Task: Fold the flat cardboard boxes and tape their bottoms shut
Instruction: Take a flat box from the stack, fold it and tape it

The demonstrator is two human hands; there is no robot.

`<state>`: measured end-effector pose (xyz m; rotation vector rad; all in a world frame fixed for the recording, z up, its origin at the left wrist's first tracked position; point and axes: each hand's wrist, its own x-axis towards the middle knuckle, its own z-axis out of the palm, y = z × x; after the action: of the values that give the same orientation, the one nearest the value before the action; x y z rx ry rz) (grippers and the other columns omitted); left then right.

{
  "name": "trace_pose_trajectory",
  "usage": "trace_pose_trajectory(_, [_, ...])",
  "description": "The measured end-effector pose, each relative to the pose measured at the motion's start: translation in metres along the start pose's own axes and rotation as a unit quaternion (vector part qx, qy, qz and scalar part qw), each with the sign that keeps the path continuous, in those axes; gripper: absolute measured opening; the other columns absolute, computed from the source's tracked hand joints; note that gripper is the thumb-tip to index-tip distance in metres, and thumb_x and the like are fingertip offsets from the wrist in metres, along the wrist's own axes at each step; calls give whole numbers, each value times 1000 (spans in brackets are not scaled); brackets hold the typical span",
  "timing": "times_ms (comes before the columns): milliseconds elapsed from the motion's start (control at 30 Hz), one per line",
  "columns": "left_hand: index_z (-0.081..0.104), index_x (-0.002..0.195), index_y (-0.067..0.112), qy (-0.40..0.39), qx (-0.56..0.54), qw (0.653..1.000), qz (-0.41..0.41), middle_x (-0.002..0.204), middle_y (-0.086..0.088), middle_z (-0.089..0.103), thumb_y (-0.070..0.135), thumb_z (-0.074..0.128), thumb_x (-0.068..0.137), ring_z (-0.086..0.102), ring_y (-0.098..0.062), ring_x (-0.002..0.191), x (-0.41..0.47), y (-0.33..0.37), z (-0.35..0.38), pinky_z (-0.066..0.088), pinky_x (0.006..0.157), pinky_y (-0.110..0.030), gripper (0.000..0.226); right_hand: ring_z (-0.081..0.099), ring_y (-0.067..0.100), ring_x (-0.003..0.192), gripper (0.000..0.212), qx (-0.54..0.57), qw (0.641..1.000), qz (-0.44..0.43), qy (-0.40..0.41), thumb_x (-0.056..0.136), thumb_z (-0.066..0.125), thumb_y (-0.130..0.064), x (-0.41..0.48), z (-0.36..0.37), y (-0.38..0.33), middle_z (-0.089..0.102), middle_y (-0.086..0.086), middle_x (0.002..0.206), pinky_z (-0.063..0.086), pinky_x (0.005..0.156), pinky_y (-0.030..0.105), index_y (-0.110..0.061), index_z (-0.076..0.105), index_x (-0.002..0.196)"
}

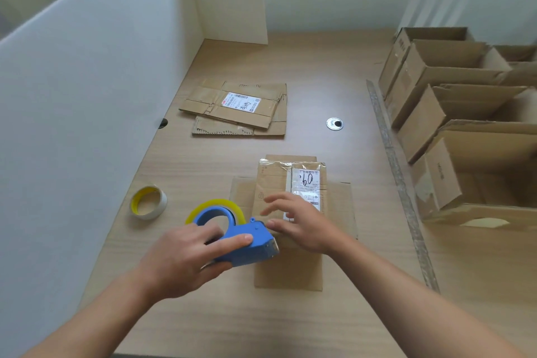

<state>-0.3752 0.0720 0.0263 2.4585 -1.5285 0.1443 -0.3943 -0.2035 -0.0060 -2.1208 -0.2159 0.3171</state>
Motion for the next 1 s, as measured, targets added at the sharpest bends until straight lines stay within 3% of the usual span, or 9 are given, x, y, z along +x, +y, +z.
trace_pose_trajectory(100, [43,142,36,-13,-13,1000,-3,86,4,60,39,57,93,52,-19,60,0,-1,-1,46,49,-29,51,50,9,123,10,10,1000,-3,9,94,67,-27,0,0,0,59,-6,128,40,107,39,-17,68,96])
trace_pose_trajectory(267, [34,148,38,-41,-57,997,-34,86,8,58,50,44,98,53,-13,64,2,-1,-5,47,50,-26,52,55,10,112,10,27,998,12,52,91,70,-25,-5,5,5,61,-11,111,45,100,39,-21,67,83])
trace_pose_trajectory(367, [29,151,42,-62,-85,994,-39,84,8,57,48,53,93,54,-13,63,5,-2,-4,48,52,-25,63,56,7,108,16,45,996,34,65,90,72,-25,-13,6,12,58,-12,108,47,98,37,-25,63,76])
trace_pose_trajectory(467, [26,149,46,-83,-115,989,-45,85,6,61,48,54,91,57,-14,67,9,-2,-3,51,55,-27,64,57,3,99,21,55,995,47,70,89,73,-25,-23,7,19,58,-10,108,48,92,30,-25,61,72])
trace_pose_trajectory(600, [15,146,60,-118,-170,975,-80,114,9,66,56,49,90,63,-15,90,17,-5,-5,53,74,-33,65,55,-3,84,24,63,991,59,104,90,72,-23,-37,4,25,57,-7,104,43,80,21,-25,59,71])
trace_pose_trajectory(667, [14,144,64,-132,-182,969,-99,120,16,63,58,48,89,62,-9,94,17,-12,-10,50,79,-26,66,55,-1,80,27,62,986,78,135,91,71,-21,-47,-4,32,58,-6,100,43,77,23,-26,56,69])
trace_pose_trajectory(800, [14,140,72,-187,-178,958,-124,117,22,62,63,49,85,58,2,92,7,-31,-24,44,78,-13,66,59,9,84,26,67,972,133,184,89,72,-17,-79,-23,55,60,-1,92,44,74,28,-23,57,68])
trace_pose_trajectory(1000, [24,125,80,-281,-156,932,-166,116,15,63,65,48,79,59,-4,96,34,-40,-29,48,85,-27,55,55,4,80,26,93,956,202,191,91,69,-22,-86,-16,63,57,-2,89,39,72,17,-21,58,67])
